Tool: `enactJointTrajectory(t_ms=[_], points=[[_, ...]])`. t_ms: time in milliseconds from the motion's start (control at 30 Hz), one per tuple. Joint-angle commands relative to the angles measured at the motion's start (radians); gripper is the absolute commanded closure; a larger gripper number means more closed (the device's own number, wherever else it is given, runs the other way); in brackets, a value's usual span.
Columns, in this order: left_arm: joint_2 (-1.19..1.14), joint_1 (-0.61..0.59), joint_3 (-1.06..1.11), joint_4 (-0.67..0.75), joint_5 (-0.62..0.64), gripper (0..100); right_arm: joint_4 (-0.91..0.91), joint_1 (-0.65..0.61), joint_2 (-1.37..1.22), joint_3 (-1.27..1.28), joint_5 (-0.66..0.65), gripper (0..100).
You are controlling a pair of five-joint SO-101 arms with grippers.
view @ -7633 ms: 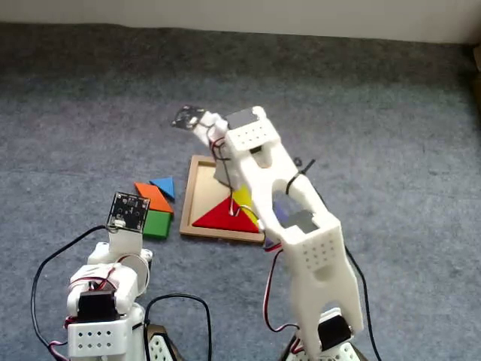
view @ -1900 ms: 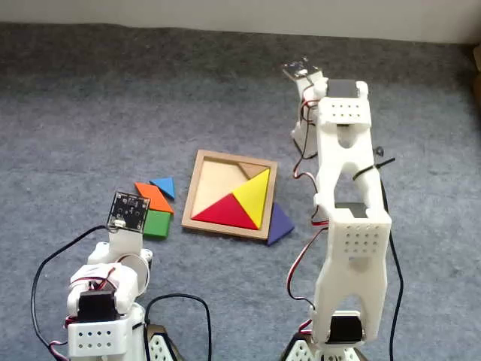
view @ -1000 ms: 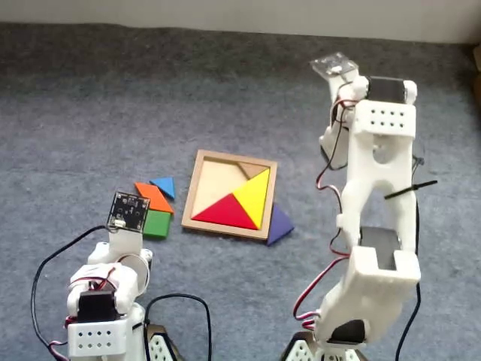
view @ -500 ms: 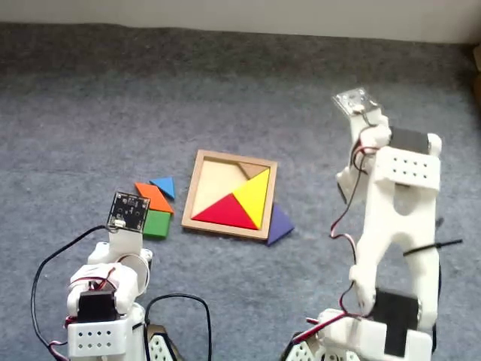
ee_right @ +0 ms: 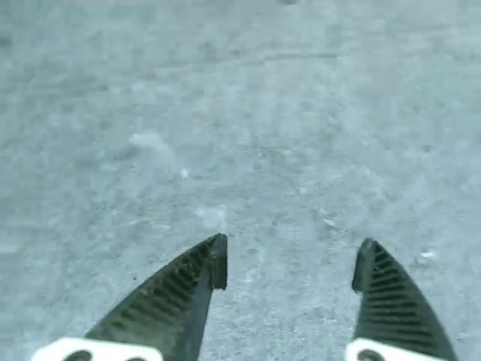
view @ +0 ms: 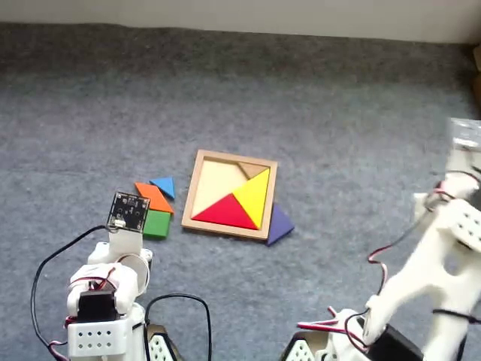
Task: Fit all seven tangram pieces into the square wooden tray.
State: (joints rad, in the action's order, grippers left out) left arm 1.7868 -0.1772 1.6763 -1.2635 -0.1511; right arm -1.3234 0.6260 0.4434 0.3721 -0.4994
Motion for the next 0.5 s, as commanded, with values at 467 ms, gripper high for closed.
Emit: enactJointTrajectory(t_ms=[467], points=[[0.022,0.004,0.019,-0.064,-0.008,99,-0.225,-0.044,0.331,0.030,-0.049,69.8]])
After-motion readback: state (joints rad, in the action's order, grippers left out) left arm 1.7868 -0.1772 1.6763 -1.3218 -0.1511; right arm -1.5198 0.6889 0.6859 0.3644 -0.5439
